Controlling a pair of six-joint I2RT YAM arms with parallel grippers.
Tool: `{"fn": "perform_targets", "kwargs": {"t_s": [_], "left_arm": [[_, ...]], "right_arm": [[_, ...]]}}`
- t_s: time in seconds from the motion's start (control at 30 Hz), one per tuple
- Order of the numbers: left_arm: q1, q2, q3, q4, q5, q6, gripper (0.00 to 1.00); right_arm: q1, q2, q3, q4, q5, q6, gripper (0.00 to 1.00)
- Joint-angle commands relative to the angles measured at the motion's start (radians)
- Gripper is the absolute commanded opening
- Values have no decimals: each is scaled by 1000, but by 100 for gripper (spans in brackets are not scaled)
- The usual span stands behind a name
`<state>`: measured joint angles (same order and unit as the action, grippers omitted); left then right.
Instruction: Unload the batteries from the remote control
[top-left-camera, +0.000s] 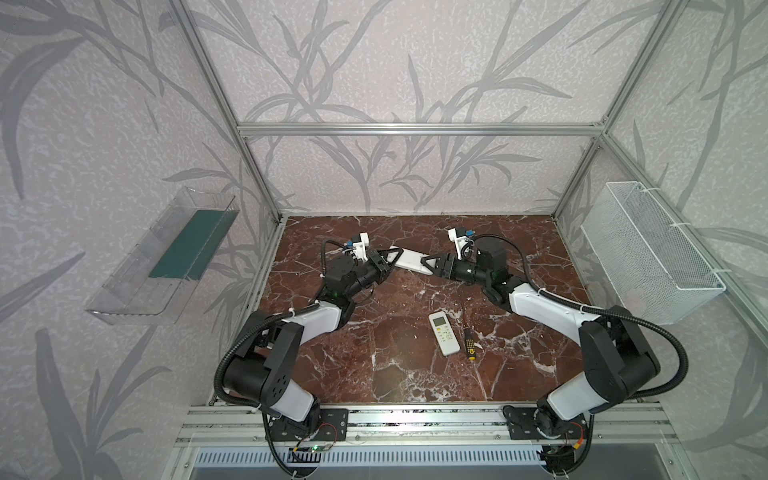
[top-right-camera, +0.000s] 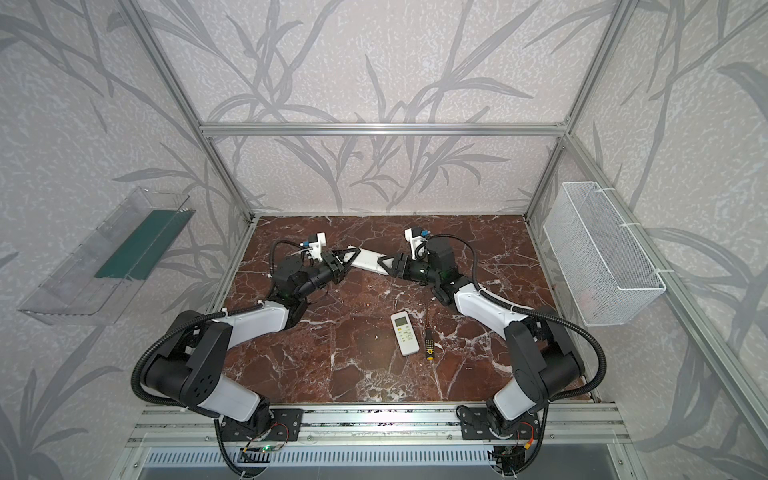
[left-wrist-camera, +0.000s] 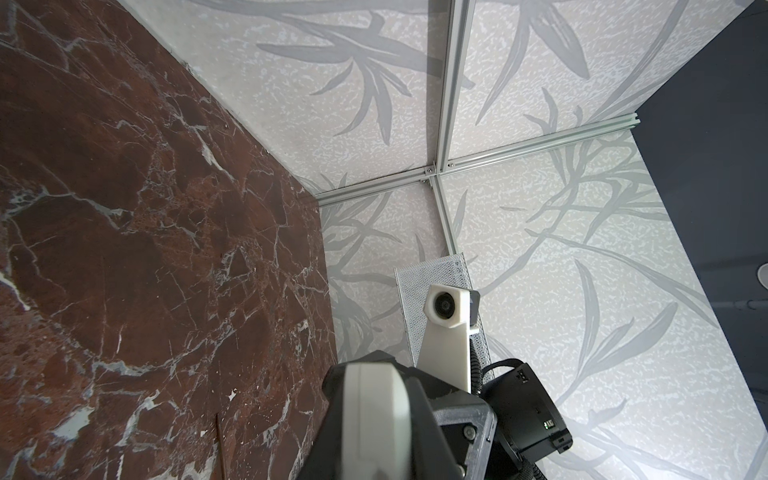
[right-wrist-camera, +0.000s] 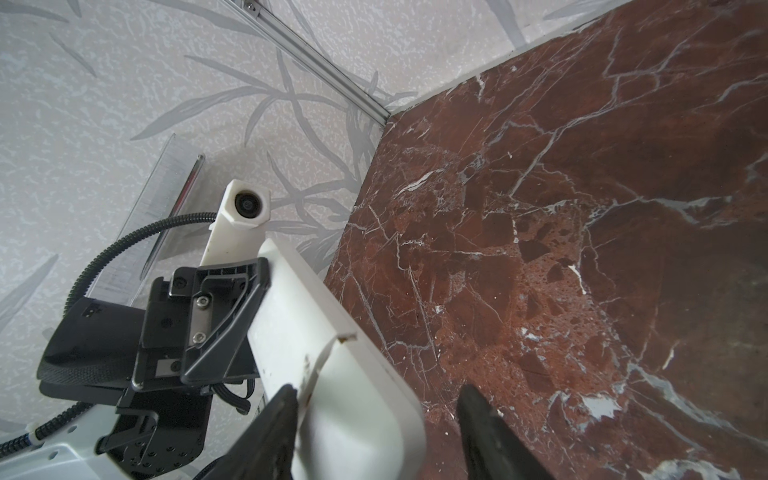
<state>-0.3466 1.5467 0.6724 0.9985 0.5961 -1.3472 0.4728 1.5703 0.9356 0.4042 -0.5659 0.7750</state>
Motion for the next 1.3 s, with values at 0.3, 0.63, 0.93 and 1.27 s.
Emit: {"fn": "perform_targets", "kwargs": {"t_s": [0.3, 0.63, 0.93, 1.27], "left_arm": [[-4, 6, 36, 43, 7, -3, 0], [-4, 2, 42, 50, 10, -9, 0], [-3, 8, 35, 72, 11, -21, 0], [-2, 12, 35, 59, 5, -16, 0]], "right_arm": [[-4, -86, -11, -88, 31, -46, 66], [-4, -69, -11, -76, 16, -36, 58], [-5, -40, 2, -40, 3, -19, 43], [-4, -74, 2, -101, 31, -59, 29]]}}
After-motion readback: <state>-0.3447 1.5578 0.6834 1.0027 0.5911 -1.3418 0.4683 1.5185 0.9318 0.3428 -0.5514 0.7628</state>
